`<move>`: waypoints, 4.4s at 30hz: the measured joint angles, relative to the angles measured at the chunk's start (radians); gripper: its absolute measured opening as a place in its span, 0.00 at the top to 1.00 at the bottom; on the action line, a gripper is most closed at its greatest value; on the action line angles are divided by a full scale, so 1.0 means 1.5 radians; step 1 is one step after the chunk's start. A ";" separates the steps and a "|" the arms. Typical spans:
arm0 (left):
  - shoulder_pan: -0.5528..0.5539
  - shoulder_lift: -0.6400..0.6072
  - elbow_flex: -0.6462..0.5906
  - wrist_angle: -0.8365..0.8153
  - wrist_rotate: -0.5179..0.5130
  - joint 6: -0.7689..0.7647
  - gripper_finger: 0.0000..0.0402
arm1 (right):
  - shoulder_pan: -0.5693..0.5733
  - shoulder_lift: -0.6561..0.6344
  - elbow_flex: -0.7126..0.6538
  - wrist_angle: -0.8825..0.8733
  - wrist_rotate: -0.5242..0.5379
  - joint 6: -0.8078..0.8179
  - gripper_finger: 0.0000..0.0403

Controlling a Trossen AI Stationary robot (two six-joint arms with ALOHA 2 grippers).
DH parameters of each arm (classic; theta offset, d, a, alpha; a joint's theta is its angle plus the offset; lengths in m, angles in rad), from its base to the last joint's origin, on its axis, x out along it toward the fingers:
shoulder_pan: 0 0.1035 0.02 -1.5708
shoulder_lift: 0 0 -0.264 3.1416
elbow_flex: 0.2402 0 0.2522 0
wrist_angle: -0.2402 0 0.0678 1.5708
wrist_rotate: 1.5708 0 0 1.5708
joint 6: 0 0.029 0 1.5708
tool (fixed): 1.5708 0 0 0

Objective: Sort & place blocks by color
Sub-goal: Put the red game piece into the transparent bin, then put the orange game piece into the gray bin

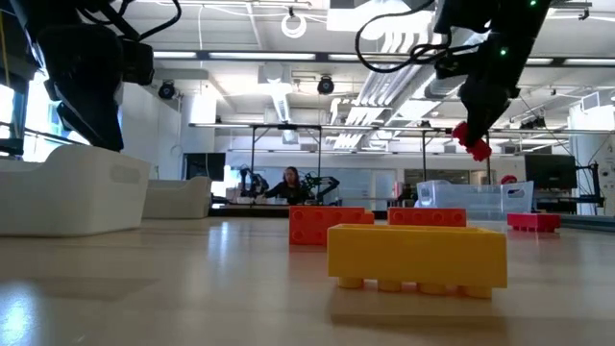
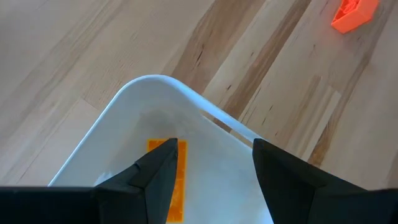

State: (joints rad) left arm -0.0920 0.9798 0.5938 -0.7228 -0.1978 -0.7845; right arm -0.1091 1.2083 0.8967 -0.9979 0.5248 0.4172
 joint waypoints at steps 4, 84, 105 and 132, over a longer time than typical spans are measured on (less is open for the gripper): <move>0.000 0.000 0.000 0.017 0.000 0.002 0.51 | -0.042 0.000 0.000 0.026 0.012 0.000 0.73; -0.001 0.356 0.189 0.441 0.070 0.404 0.51 | -0.432 0.129 -0.019 0.285 -0.110 -0.045 0.47; -0.010 0.486 0.199 0.509 0.025 0.403 0.51 | -0.326 0.034 -0.018 0.331 -0.146 -0.004 0.47; -0.023 0.578 0.198 0.597 0.033 0.403 0.51 | -0.254 0.034 -0.018 0.361 -0.140 -0.004 0.47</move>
State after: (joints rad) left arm -0.1261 1.8462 0.8912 0.1725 -0.1476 -0.1800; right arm -0.4906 1.2594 0.8692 -0.4570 0.3141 0.4110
